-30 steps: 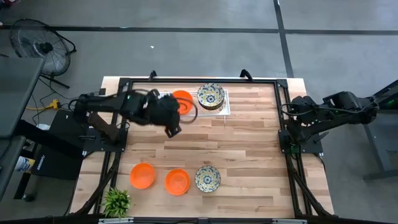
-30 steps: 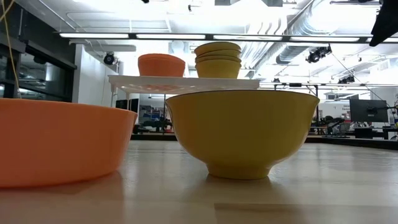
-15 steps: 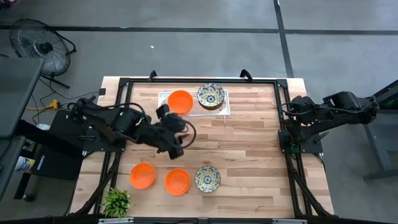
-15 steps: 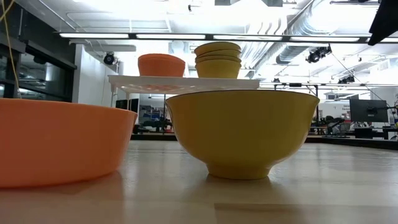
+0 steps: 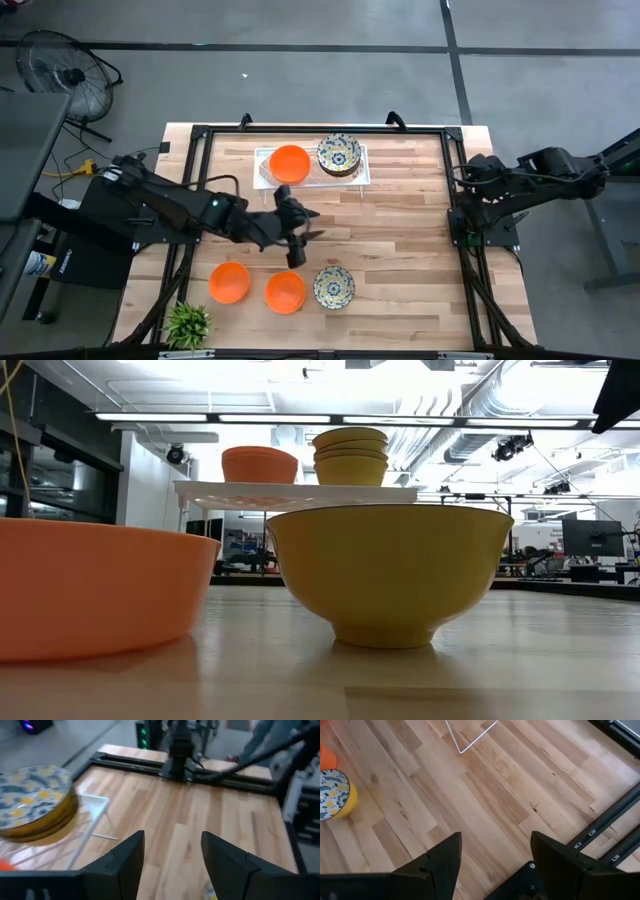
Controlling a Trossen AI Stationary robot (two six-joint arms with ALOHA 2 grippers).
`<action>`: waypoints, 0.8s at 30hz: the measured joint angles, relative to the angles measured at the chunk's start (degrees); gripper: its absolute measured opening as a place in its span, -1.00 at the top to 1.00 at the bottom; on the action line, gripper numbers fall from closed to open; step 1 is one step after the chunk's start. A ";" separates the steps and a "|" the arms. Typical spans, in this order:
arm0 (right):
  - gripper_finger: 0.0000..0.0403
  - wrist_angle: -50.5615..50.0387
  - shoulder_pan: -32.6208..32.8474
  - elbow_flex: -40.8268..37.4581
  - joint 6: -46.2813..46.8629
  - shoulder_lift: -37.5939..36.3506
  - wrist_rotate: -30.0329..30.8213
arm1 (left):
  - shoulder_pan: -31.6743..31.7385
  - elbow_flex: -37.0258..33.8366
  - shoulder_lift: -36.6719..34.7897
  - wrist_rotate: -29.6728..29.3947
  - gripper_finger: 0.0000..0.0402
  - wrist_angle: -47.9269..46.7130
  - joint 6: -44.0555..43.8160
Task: Pick & Place Mini bowls
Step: Stack the white patterned bowl on the other white patterned bowls on the shelf
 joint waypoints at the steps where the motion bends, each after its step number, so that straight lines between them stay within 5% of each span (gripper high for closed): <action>1: -0.11 0.00 0.00 0.00 0.01 0.17 -0.06 | 0.00 -2.40 -1.48 -0.71 0.05 2.06 0.15; 9: -0.11 3.07 -0.01 0.00 1.31 3.18 -1.91 | -0.02 -20.80 -15.55 -1.27 0.05 20.60 6.25; 14: -0.11 6.14 0.00 0.00 3.85 6.49 -3.87 | 0.00 -31.57 -24.05 3.40 0.05 32.47 11.38; 24: -0.11 13.89 0.70 0.00 12.51 19.10 -10.99 | -0.02 -46.36 -41.17 7.03 0.05 31.74 13.54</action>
